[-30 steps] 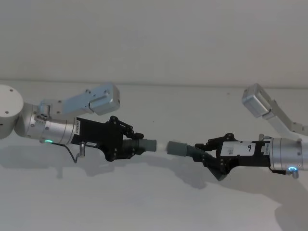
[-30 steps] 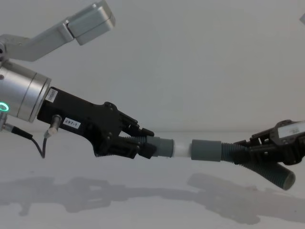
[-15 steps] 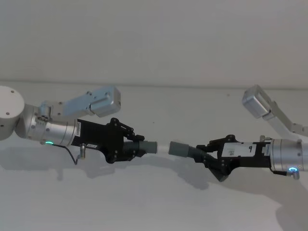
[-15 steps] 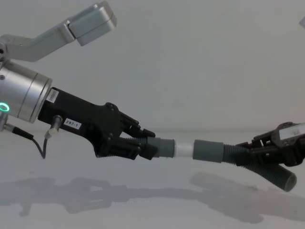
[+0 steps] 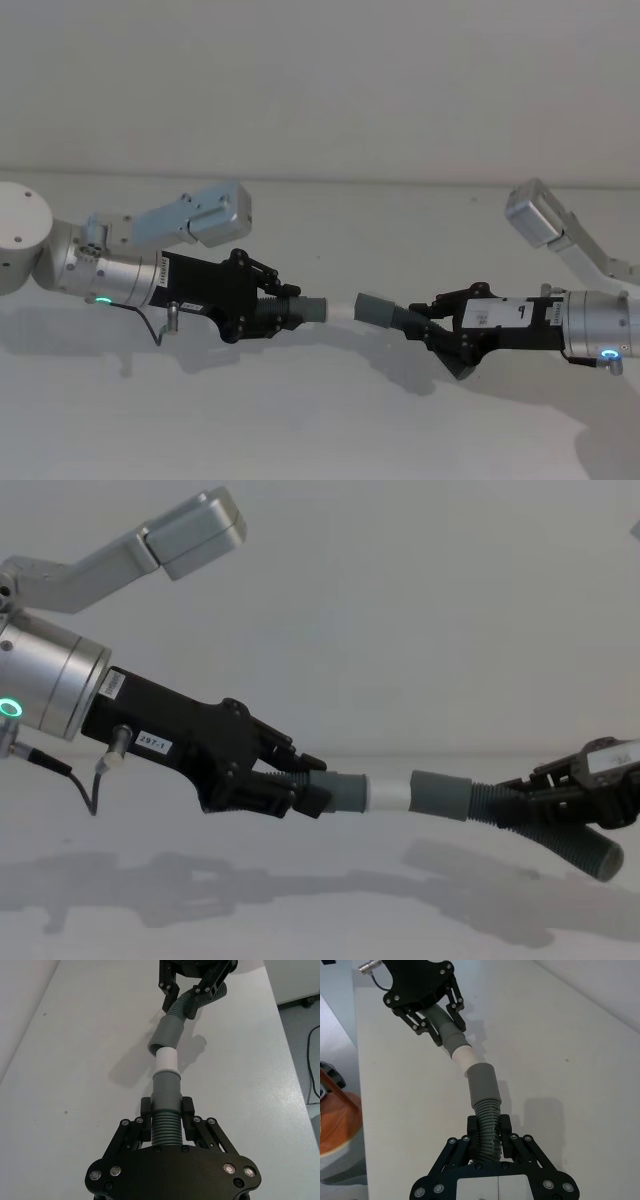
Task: Use both hands to pick up one end of the pipe from the table, align the ends, and insert them.
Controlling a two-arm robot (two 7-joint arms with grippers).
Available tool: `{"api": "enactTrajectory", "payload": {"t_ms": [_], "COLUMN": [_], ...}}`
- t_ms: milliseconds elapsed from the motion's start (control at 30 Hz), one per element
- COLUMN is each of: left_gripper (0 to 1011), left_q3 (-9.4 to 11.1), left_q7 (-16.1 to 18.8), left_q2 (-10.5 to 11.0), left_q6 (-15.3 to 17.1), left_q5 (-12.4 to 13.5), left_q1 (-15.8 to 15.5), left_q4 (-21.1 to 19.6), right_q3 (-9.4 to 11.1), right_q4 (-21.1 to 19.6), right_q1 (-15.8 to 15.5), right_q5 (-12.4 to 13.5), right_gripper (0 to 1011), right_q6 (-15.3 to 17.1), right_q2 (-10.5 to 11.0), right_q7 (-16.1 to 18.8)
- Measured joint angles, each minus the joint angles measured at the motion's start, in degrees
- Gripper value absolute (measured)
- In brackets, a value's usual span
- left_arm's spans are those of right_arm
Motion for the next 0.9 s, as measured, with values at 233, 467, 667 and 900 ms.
{"api": "enactTrajectory", "payload": {"t_ms": [233,467,667,900], "left_gripper": [345,345,345,345], "left_q3": [0.16,0.22,0.23,0.15], "left_q7": [-0.04,-0.08,-0.1,-0.16], "left_q2": [-0.16,-0.21,-0.13,0.0], "left_q6": [-0.37,-0.59,-0.68,-0.77], "left_q5": [-0.4,-0.78,-1.01,-1.11], "left_q1": [-0.08,-0.07,0.06,0.18], "left_q4": [0.46,0.59,0.56,0.34], "right_q3": [-0.28,-0.8,-1.22,-1.37], "right_q4": [0.16,0.34,0.36,0.13], "right_q1": [0.25,0.56,0.66,0.54], "right_q5": [0.59,1.04,1.4,1.85], "right_gripper": [264,263,263,263], "right_q6": [-0.69,-1.22,-1.44,-1.42], "right_q2": [-0.1,-0.26,-0.09,0.54], "right_q7": [0.83,1.6,2.08,2.12]}}
